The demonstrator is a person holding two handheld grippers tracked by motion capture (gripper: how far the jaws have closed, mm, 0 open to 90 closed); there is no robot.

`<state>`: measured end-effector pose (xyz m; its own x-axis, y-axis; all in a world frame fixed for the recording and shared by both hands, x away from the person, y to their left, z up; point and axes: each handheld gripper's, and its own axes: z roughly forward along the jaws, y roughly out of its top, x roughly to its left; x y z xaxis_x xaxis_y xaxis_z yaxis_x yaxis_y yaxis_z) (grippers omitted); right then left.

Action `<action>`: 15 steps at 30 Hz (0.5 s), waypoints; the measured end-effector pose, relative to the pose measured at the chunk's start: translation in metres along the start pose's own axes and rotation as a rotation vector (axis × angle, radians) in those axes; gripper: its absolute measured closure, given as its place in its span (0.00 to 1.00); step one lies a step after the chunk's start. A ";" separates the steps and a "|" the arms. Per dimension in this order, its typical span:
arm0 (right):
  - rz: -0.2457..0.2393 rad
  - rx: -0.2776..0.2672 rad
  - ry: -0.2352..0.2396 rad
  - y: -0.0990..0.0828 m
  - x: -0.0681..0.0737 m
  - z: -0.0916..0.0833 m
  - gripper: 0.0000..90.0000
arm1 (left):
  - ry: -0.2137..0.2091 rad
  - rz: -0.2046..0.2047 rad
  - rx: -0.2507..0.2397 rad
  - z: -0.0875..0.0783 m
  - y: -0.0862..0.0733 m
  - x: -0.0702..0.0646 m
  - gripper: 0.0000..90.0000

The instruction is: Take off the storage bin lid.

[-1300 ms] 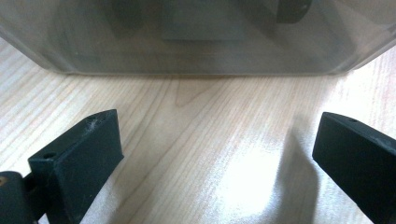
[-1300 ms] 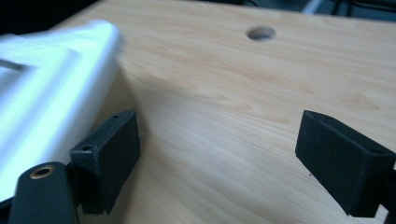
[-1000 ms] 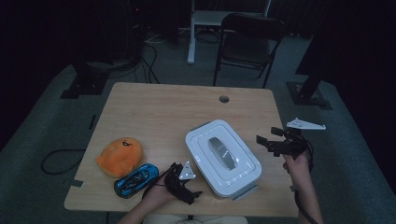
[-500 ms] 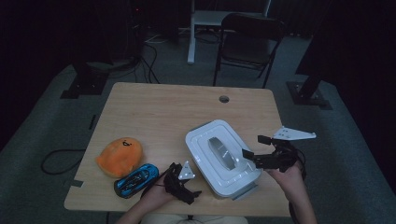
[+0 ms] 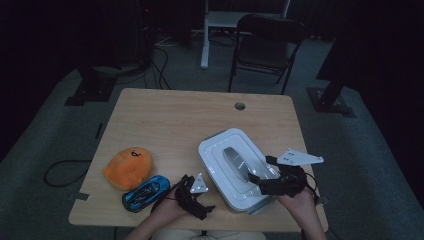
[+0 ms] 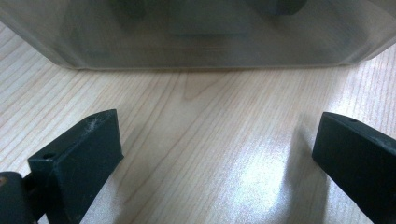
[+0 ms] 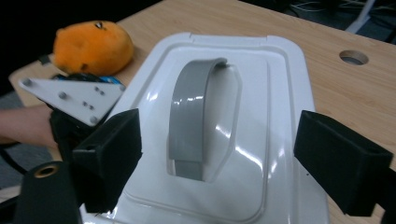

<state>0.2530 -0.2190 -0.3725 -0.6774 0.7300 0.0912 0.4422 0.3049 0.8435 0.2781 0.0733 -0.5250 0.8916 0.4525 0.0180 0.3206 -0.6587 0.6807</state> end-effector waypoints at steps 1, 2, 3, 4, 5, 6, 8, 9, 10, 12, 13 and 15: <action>0.000 0.000 0.000 0.000 0.000 0.000 0.17 | 0.000 0.000 0.000 0.000 0.000 0.000 0.02; -0.011 0.001 -0.012 -0.001 0.003 0.001 0.18 | -0.001 0.001 0.000 0.000 0.000 0.000 0.02; -0.022 -0.009 -0.047 -0.003 0.008 0.001 0.26 | -0.002 0.001 0.000 0.000 0.000 0.000 0.02; -0.025 -0.005 -0.058 -0.003 0.009 0.002 0.26 | -0.003 0.002 -0.002 0.000 0.000 0.000 0.02; -0.024 -0.005 -0.059 -0.003 0.010 0.002 0.26 | -0.003 0.002 -0.002 0.000 0.000 0.000 0.02; -0.016 -0.009 -0.058 -0.004 0.010 0.002 0.27 | -0.003 0.002 -0.001 0.000 0.000 0.000 0.02; -0.010 -0.012 -0.056 -0.005 0.011 0.003 0.28 | -0.005 0.004 -0.002 0.000 0.000 0.000 0.02; -0.026 0.004 -0.074 -0.006 0.015 0.005 0.29 | -0.005 0.004 -0.002 0.000 0.000 0.000 0.02; -0.032 0.004 -0.087 -0.007 0.016 0.007 0.34 | -0.006 0.005 -0.002 0.000 0.000 0.001 0.02; -0.013 0.002 -0.090 -0.009 0.017 0.009 0.34 | -0.006 0.005 -0.002 0.000 0.000 0.001 0.02; -0.003 -0.004 -0.076 -0.010 0.018 0.009 0.35 | -0.005 0.006 -0.002 0.000 0.000 0.001 0.02; -0.019 -0.006 -0.085 -0.012 0.023 0.012 0.38 | -0.005 0.008 -0.001 0.000 -0.001 0.001 0.02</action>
<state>0.2395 -0.1984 -0.3867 -0.6328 0.7738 0.0302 0.4262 0.3155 0.8478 0.2783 0.0742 -0.5252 0.8954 0.4448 0.0199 0.3134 -0.6613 0.6815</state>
